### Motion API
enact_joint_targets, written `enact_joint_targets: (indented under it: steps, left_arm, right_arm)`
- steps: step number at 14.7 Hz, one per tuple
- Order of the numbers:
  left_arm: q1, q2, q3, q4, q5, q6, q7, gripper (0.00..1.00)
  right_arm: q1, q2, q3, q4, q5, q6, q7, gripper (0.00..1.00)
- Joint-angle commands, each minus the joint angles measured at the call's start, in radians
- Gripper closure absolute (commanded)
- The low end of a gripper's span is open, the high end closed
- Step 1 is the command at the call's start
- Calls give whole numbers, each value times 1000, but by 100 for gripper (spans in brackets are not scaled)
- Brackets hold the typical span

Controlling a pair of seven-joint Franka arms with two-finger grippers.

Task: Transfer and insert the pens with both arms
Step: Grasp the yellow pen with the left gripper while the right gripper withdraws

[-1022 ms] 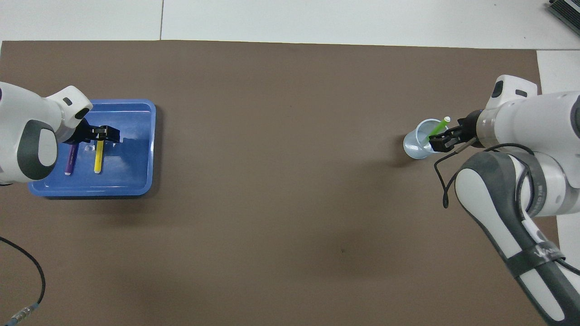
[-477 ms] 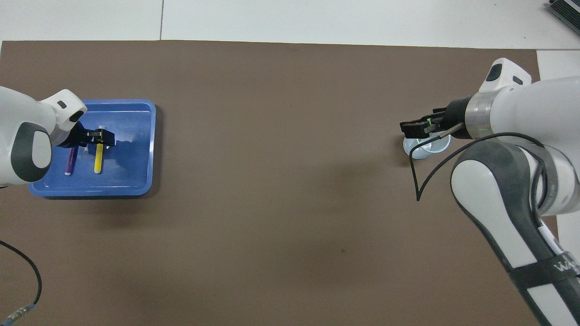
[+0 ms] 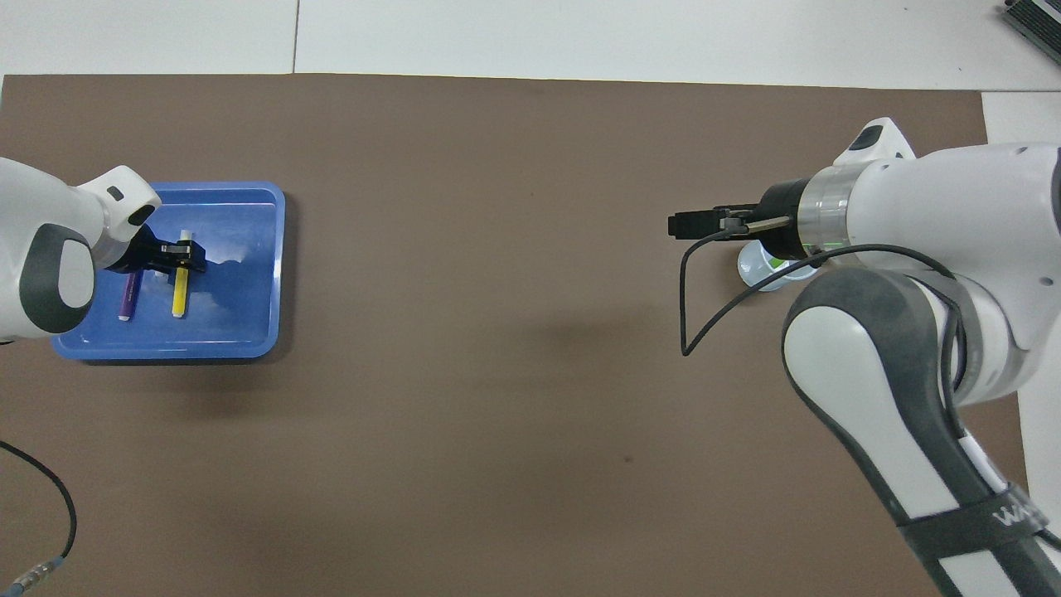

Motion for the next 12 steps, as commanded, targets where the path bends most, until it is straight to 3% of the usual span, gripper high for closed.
enact_joint_targets:
  steps: [1,4,9,12]
  left_arm:
    - [-1,-21,0,-16,19,-17,4,46]
    - [-1,-21,0,-18,19,-17,4,47]
    - [-1,-24,-2,-19,19,-22,4,69]
    - [-3,-24,-2,-19,17,-23,4,70]
  right_arm:
    - [-9,-1,30,9,98,-1,134,0]
    - [-7,-3,51,9,175,9,249,0]
    - [14,-6,65,9,215,8,359,0]
    - [19,-7,65,9,222,9,415,0]
